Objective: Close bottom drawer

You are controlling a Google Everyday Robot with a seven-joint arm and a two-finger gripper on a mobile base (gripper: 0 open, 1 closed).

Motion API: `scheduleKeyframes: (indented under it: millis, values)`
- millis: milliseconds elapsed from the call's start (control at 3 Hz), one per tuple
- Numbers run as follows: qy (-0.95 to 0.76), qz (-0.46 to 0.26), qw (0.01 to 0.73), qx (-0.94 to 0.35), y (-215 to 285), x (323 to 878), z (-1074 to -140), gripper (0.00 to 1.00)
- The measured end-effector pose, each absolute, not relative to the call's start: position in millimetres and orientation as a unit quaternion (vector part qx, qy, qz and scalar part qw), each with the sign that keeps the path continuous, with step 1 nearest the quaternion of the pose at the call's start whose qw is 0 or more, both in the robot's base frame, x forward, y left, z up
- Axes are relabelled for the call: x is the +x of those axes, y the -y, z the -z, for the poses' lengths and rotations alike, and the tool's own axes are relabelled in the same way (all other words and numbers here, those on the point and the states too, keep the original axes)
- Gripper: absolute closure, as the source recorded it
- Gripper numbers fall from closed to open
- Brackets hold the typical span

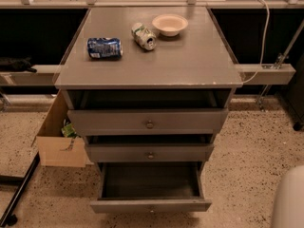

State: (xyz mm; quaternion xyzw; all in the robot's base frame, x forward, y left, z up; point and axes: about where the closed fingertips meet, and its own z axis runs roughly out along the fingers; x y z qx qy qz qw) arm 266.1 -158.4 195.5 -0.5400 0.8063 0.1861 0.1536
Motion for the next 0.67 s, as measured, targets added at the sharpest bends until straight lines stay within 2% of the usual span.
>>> scheduleKeyframes:
  millis: [333, 667]
  values:
    - [-0.820, -0.178, 0.110, -0.533, 175.9, 231.6, -193.0, 1.00]
    - [-0.822, -0.177, 0.114, -0.529, 177.1, 232.7, -192.2, 1.00]
